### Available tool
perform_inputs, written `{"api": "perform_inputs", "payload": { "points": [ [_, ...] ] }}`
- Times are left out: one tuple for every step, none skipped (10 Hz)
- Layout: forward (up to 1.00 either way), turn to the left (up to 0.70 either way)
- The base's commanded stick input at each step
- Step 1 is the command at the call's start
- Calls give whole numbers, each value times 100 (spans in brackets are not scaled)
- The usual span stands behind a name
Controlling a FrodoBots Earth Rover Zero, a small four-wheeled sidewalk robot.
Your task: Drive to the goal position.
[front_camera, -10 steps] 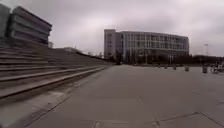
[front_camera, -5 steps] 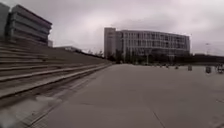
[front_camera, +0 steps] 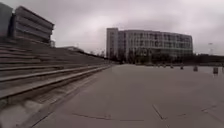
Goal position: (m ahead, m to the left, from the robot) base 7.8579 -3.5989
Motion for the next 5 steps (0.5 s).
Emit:
{"api": "perform_inputs", "payload": {
  "points": [
    [46,6],
    [34,6],
    [30,6],
    [34,6],
    [41,-9]
  ]
}}
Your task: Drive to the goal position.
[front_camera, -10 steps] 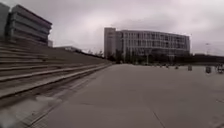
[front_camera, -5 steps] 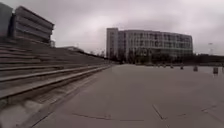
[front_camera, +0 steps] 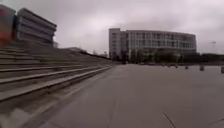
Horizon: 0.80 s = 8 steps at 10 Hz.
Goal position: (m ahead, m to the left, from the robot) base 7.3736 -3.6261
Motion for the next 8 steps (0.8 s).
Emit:
{"api": "perform_inputs", "payload": {
  "points": [
    [46,-32],
    [53,-47],
    [61,-48],
    [65,-33],
    [68,-28],
    [70,-29],
    [70,-29],
    [70,-29]
  ]
}}
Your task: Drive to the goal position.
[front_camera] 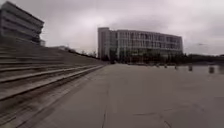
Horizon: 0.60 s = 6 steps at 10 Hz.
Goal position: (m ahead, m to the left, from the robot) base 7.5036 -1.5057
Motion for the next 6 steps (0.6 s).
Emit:
{"api": "perform_inputs", "payload": {
  "points": [
    [70,-29],
    [70,-29],
    [70,-29],
    [70,-29],
    [70,-29],
    [70,-29]
  ]
}}
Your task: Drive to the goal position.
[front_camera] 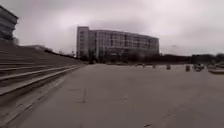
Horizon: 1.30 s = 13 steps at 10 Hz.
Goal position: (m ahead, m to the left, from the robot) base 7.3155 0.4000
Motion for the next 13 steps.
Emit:
{"api": "perform_inputs", "payload": {
  "points": [
    [70,-29],
    [70,-29],
    [70,-29],
    [70,-29],
    [70,-29],
    [70,-29],
    [70,-29],
    [70,-29],
    [70,-29],
    [70,-29],
    [70,-29],
    [70,-29],
    [70,-29]
  ]
}}
